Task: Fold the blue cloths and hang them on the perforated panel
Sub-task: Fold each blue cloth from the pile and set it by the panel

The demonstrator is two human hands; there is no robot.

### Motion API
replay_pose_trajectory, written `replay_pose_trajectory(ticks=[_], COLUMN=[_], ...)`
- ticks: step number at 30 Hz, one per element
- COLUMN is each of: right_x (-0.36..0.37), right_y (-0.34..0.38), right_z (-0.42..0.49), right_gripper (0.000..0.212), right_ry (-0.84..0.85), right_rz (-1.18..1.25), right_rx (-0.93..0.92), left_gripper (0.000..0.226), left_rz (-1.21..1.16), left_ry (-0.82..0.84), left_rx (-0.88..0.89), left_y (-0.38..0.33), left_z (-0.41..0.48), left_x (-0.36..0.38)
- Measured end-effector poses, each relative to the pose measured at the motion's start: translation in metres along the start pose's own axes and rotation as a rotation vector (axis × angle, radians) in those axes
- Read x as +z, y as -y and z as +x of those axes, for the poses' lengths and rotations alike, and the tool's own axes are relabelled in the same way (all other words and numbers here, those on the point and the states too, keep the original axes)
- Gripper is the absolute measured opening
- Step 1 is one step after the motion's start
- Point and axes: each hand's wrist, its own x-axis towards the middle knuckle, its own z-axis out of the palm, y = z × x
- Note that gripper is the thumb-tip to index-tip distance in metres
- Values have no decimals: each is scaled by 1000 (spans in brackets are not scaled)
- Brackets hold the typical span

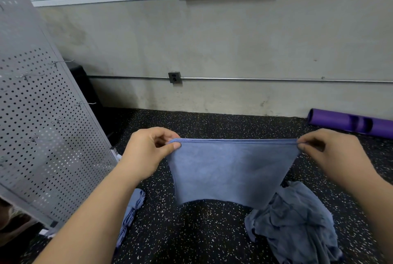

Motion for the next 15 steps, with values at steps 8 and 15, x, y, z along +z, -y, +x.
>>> replay_pose_trajectory(ticks=[8,15], right_x=[-5,-7], right_y=[2,3], right_z=[-1,-3], right_gripper=[19,19], right_ry=[-18,-59], right_rz=[77,202], right_rx=[35,101], left_gripper=[12,13], left_rz=[-46,4], left_ry=[-90,-114], left_rx=[29,73], left_y=[-3,-6], left_z=[0,-1], left_x=[-2,-2])
